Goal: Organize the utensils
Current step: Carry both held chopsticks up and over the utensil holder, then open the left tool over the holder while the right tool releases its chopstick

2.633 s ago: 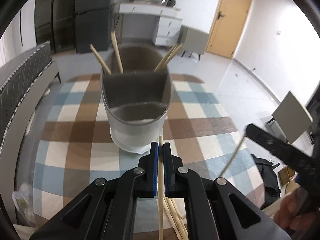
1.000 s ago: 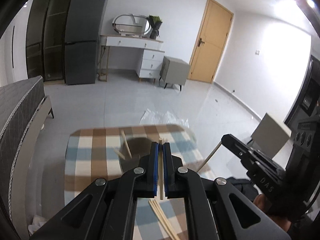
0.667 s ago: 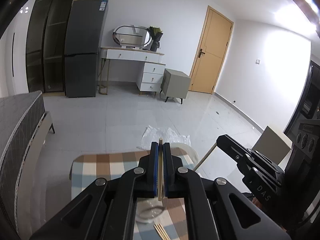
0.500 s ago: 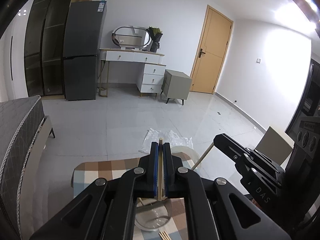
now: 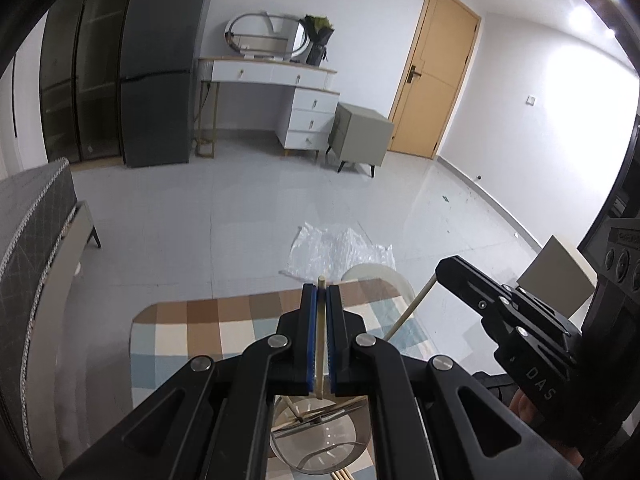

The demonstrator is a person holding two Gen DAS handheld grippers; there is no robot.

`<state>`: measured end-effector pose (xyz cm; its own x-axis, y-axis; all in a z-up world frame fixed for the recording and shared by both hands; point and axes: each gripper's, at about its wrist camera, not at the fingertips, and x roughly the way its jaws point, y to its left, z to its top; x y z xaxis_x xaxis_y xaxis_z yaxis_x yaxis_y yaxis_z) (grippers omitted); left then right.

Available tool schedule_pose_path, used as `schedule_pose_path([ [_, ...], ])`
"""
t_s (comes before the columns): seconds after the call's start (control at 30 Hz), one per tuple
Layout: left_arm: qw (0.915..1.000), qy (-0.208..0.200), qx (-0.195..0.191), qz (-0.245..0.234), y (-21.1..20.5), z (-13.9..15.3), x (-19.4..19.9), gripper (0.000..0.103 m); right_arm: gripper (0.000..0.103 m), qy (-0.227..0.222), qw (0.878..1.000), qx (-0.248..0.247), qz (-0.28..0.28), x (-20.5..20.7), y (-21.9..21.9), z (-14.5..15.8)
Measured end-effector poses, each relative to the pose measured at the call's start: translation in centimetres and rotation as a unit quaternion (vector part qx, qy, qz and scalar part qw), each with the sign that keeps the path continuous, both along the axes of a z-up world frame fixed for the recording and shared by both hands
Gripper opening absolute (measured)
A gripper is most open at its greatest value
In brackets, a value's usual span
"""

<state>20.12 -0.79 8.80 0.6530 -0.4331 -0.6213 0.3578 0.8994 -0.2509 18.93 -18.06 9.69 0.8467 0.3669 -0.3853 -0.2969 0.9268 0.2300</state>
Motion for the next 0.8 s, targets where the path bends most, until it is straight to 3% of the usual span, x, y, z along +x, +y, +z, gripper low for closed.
schedule_pose_path([
  [0.53,0.9979,0.057,0.021,-0.025,-1.7,-2.9,0.0,0.0,0.003,0.061,0.998,-0.003,0.012,0.0,-0.3,-4.9],
  [0.8,0.9928,0.11,0.015,-0.046,-2.0,-4.8,0.1,0.001,0.004,0.113,0.993,-0.009,0.03,0.5,-0.1,-7.7],
])
